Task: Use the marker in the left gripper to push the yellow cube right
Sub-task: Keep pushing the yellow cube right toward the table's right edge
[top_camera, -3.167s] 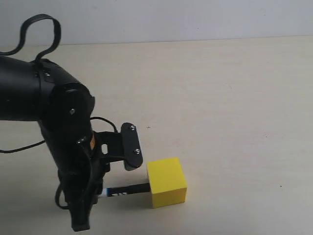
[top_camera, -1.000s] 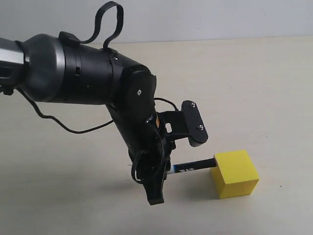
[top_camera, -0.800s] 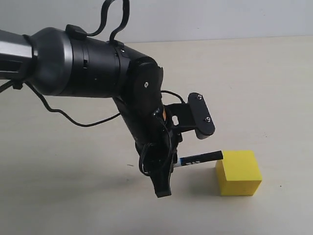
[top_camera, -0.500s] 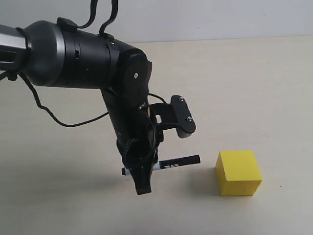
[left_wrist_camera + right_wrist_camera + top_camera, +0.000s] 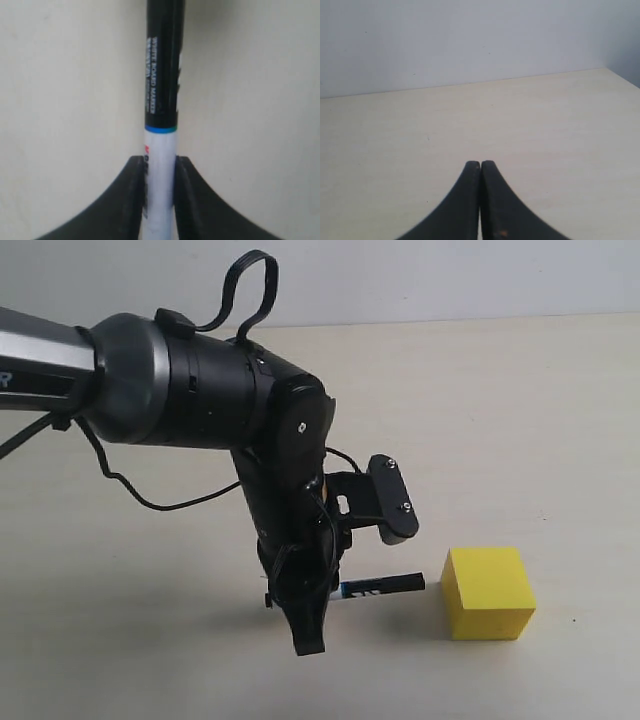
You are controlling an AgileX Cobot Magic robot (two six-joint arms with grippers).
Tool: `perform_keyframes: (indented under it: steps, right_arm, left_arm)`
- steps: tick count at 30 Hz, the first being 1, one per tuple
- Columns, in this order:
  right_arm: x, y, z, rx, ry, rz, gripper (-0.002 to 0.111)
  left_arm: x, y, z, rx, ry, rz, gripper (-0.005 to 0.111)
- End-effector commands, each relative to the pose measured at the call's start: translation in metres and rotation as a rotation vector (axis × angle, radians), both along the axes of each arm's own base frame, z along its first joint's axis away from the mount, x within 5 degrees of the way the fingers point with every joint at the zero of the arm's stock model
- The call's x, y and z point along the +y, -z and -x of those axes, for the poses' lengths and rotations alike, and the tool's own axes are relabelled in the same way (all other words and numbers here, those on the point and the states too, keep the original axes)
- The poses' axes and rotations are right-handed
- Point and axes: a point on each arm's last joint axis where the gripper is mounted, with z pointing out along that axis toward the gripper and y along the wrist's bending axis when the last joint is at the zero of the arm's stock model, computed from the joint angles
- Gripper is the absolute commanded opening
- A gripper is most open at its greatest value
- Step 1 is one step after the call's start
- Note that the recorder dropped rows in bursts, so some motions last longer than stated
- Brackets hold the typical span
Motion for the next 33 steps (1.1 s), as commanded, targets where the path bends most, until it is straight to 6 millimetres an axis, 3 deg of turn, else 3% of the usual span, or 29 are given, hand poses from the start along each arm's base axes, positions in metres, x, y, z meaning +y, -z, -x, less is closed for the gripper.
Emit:
perform_keyframes:
  steps: [1, 8, 20, 28, 33]
  right_arm:
    - [0.0, 0.0, 0.0, -0.009, 0.006, 0.006, 0.0]
    - [0.0, 0.0, 0.0, -0.009, 0.006, 0.006, 0.0]
    - [0.0, 0.0, 0.0, -0.011, 0.005, 0.005, 0.0]
    - [0.0, 0.0, 0.0, -0.011, 0.005, 0.005, 0.0]
    - [0.0, 0.0, 0.0, -0.011, 0.005, 0.005, 0.0]
  left_arm:
    - [-0.006, 0.001, 0.002, -0.026, -0.003, 0.036, 0.0]
    - [-0.047, -0.003, 0.015, -0.042, 0.085, 0.111, 0.0]
    - [-0.025, 0.001, 0.002, 0.059, -0.005, -0.021, 0.0]
    - [-0.065, -0.013, 0.02, -0.023, 0.104, 0.202, 0.0]
    - [-0.065, -0.021, 0.014, -0.011, 0.065, 0.191, 0.0]
